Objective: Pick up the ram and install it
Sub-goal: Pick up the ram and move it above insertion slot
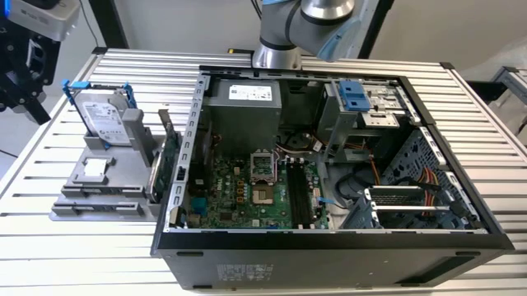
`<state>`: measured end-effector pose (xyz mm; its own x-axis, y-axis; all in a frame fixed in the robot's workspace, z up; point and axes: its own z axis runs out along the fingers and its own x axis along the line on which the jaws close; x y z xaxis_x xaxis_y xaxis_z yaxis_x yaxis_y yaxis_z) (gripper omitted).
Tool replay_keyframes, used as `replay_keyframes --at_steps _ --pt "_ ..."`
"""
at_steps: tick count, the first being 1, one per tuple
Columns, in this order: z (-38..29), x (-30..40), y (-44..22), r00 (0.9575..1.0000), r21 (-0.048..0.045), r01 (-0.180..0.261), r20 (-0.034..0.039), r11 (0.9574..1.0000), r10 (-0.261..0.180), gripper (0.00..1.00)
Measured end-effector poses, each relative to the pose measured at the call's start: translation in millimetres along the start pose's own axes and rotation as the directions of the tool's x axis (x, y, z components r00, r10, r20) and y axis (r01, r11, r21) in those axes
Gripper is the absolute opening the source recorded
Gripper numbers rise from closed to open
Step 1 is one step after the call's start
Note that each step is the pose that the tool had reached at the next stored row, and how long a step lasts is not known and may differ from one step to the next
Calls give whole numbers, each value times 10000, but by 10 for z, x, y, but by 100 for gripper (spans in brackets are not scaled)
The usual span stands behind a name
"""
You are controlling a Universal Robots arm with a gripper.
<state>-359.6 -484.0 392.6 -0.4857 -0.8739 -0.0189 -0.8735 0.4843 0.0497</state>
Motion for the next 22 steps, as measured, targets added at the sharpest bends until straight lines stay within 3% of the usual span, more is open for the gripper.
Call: replay_keyframes --at_steps 10,22 --pt "0 0 0 9952 -21 974 -47 9952 -974 0" --pt "0 0 0 9787 -49 2048 -100 9788 -2048 0"
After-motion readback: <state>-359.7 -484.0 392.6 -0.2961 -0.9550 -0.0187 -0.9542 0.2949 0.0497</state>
